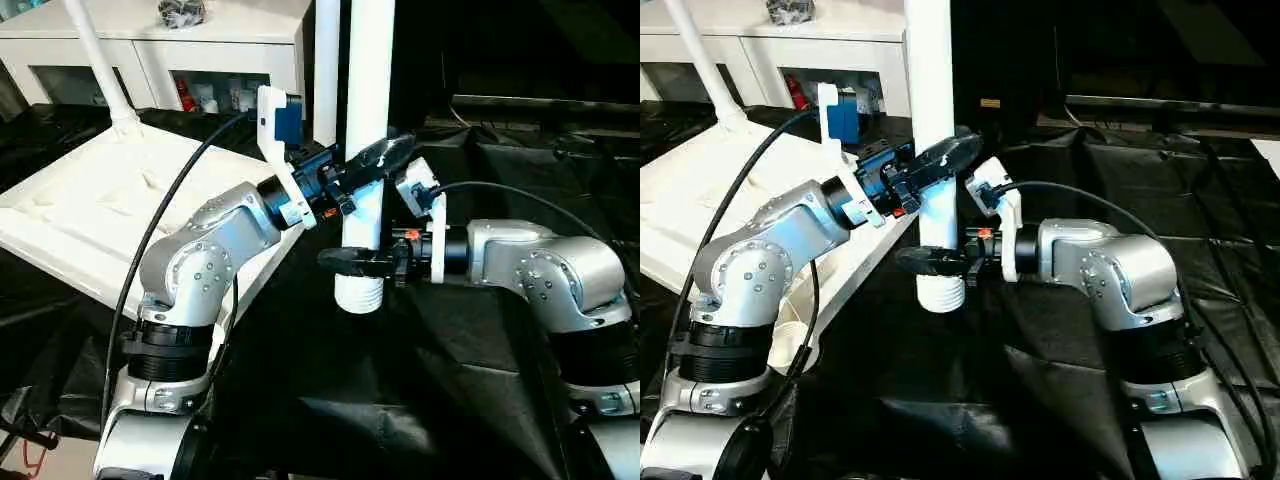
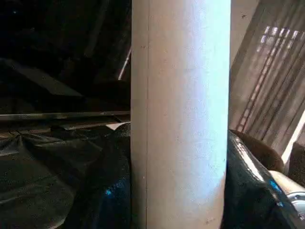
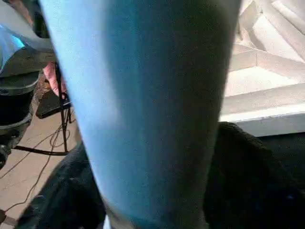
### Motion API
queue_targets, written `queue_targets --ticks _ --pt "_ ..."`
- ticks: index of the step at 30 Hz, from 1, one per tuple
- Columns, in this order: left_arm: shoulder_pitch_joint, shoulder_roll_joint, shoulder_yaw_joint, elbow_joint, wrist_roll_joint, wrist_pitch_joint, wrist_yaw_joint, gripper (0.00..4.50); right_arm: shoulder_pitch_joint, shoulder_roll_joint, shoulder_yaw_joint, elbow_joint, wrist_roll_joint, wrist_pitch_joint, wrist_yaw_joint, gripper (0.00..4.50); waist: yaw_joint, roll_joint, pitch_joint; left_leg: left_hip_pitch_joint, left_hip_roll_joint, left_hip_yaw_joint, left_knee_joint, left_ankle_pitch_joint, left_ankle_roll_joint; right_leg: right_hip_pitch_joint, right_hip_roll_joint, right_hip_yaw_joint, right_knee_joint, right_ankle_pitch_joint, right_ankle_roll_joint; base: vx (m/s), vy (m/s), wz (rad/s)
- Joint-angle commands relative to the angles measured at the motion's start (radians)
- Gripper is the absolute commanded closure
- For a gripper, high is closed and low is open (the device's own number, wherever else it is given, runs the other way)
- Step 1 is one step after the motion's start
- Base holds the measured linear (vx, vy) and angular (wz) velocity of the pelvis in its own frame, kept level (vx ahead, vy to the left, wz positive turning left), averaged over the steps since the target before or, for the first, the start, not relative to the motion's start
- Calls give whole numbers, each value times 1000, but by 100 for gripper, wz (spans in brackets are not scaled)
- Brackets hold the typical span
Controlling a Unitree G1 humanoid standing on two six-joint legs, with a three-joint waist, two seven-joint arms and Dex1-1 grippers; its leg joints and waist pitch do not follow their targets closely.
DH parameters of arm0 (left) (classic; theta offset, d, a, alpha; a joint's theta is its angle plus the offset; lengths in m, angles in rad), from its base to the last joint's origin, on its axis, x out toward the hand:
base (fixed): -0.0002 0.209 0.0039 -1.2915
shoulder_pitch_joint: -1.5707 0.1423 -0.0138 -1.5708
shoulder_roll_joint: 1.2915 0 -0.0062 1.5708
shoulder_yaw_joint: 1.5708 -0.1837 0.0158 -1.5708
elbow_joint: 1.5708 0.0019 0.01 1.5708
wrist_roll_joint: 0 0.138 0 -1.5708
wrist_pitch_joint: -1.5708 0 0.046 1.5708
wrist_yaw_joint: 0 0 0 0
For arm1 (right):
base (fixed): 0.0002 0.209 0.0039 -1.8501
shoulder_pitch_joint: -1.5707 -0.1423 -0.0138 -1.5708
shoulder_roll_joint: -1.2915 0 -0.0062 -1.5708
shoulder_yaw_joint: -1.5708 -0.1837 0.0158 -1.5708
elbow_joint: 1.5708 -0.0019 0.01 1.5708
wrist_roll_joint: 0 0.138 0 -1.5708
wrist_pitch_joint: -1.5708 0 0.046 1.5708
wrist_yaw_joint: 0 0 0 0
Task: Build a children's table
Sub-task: Pick table leg
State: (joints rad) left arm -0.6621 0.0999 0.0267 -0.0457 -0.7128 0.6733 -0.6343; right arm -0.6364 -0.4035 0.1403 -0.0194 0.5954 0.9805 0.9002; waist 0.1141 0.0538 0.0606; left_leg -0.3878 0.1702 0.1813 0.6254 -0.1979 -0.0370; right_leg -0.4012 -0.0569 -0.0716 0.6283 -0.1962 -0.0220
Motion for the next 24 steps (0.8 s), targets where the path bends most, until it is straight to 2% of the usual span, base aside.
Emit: queue_targets --ticks 1,2,10,14,15,17,19,20,21,22,23,24 --pt "2 5 1 -26 -13 9 -12 265 -12 0 -5 -9 1 11 -8 152 4 -9 -78 14 58 -30 -66 -74 16 58 -92 57 -76 -155 -183 0 0 0" --pt "2 5 1 -26 -13 9 -12 265 -12 0 -5 -9 1 11 -8 173 4 -9 -79 14 58 -30 -66 -74 16 58 -92 57 -76 -155 -183 0 0 0" --pt "0 9 -1 -21 -7 0 -8 265 -10 4 -7 -7 2 7 -15 236 4 -8 -79 14 58 -30 -66 -75 14 59 -91 57 -74 -143 -186 0 0 0" --pt "5 7 5 -15 4 -16 2 265 -7 7 -9 -7 -1 1 -23 250 4 -7 -79 14 59 -30 -66 -73 13 58 -91 57 -74 -141 -186 0 0 0" --pt "4 4 12 -10 7 -15 19 230 -6 9 -10 -8 -1 -1 -26 253 3 -8 -79 14 58 -30 -66 -75 12 59 -91 57 -74 -141 -187 0 0 0" --pt "1 -5 28 -9 -11 -6 32 195 -4 12 -12 -9 0 -4 -30 254 4 -7 -80 14 58 -30 -65 -70 12 59 -91 57 -73 -135 -188 0 0 0" --pt "-2 -13 42 -15 -38 1 28 195 -1 19 -16 -11 2 -8 -38 255 4 -7 -80 13 58 -30 -64 -67 13 60 -91 57 -72 -128 -191 0 0 0" --pt "-1 -12 37 -15 -21 -17 29 176 1 22 -18 -13 3 -9 -42 256 4 0 -80 13 58 -31 -64 -68 12 59 -91 56 -72 -127 -193 0 0 0" --pt "1 -13 34 -12 0 -43 35 176 4 26 -21 -15 4 -11 -46 256 3 -4 -79 14 58 -31 -65 -77 13 59 -90 56 -75 -132 -190 0 0 0" --pt "3 -20 36 -8 20 -78 42 155 8 31 -26 -18 5 -14 -53 257 4 2 -80 14 58 -32 -65 -79 11 59 -90 56 -75 -133 -188 0 0 0" --pt "4 -22 37 -6 26 -90 45 152 9 33 -27 -19 5 -15 -55 257 2 -1 -79 13 58 -32 -66 -81 12 59 -90 56 -77 -132 -186 0 0 0" --pt "3 -42 52 -1 48 -145 72 152 14 43 -38 -21 6 -21 -70 257 1 1 -79 14 60 -33 -66 -86 9 60 -90 56 -79 -127 -185 0 0 0"
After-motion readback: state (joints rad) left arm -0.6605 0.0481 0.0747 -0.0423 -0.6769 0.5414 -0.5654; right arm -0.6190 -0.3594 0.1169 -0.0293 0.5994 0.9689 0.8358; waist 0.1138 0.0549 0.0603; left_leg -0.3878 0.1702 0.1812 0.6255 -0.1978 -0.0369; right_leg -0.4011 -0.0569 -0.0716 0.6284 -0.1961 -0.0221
